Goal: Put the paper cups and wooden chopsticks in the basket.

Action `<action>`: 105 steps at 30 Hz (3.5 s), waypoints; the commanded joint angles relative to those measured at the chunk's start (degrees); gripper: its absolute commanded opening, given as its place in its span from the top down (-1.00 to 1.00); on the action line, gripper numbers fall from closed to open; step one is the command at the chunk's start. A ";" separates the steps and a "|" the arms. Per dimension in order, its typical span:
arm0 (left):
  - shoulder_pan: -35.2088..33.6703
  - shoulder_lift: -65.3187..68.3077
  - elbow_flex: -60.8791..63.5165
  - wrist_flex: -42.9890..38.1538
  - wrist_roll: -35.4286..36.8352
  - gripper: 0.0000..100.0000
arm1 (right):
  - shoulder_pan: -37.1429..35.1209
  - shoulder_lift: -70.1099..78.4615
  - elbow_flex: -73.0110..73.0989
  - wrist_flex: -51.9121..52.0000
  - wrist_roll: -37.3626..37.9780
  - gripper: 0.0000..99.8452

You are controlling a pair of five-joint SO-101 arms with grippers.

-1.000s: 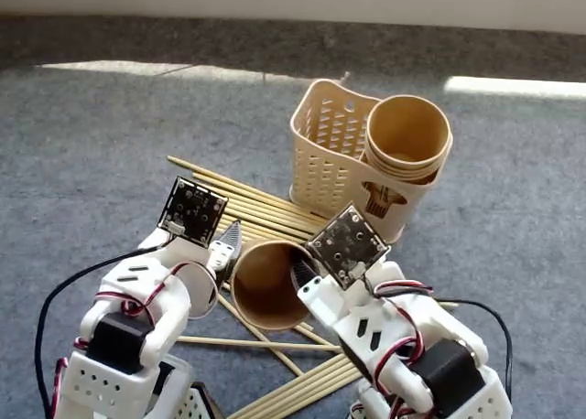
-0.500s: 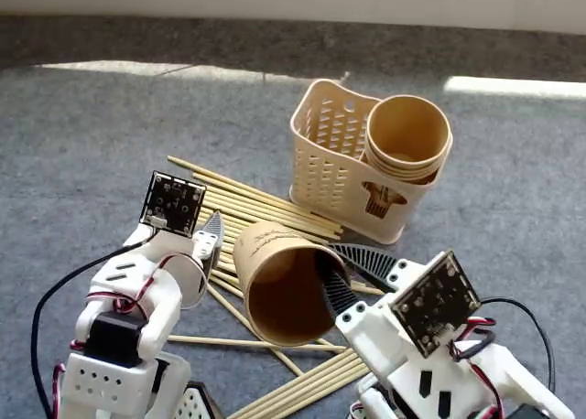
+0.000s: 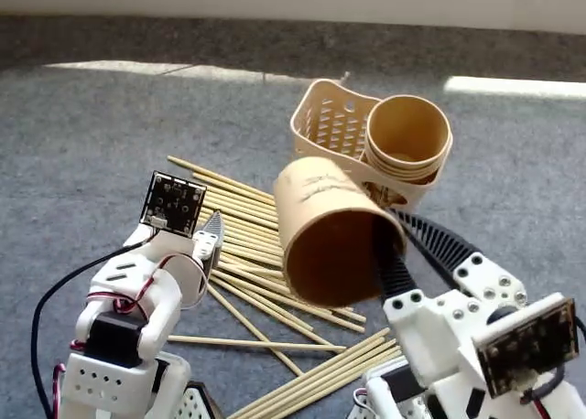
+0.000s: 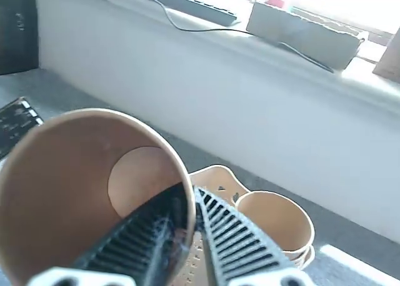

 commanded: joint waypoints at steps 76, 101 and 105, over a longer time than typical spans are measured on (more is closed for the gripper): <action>-0.31 -0.40 0.84 -1.41 -0.26 0.76 | 22.02 32.75 14.99 -10.95 0.79 0.99; -0.13 -0.40 0.84 -1.41 -0.26 0.76 | 16.57 14.73 3.74 -8.22 0.97 0.99; 3.30 -0.40 0.84 -1.05 -0.26 0.76 | 14.55 9.27 6.02 -4.97 0.79 0.99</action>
